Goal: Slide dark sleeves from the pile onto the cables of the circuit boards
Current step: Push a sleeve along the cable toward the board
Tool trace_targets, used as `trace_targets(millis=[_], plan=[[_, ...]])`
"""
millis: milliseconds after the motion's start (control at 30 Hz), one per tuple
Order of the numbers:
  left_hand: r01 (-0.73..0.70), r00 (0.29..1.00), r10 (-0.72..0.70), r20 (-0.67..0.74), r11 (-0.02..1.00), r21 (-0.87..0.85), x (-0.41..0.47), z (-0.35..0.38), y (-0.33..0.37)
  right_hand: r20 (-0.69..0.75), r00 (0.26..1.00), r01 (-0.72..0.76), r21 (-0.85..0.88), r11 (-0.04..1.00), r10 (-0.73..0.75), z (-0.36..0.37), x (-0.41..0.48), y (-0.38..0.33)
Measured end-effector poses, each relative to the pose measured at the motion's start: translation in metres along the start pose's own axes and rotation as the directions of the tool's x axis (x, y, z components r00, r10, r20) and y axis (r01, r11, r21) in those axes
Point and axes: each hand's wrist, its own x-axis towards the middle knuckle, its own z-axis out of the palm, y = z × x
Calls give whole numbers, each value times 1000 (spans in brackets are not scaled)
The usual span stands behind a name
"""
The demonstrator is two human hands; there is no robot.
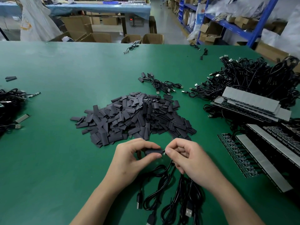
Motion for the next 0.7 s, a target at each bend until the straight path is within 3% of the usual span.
trace_targets(millis=[200, 333, 700], plan=[[-10, 999, 13, -53, 999, 46, 0, 0, 0, -133, 979, 114, -276, 955, -155, 6, -4, 1], [-24, 997, 27, -67, 998, 54, 0, 1, 0, -139, 972, 135, -343, 930, -192, 10, -4, 1], [-121, 987, 126, -96, 991, 54, -1, 4, -1, -29, 999, -30, 17, 999, 31, 7, -1, -1]])
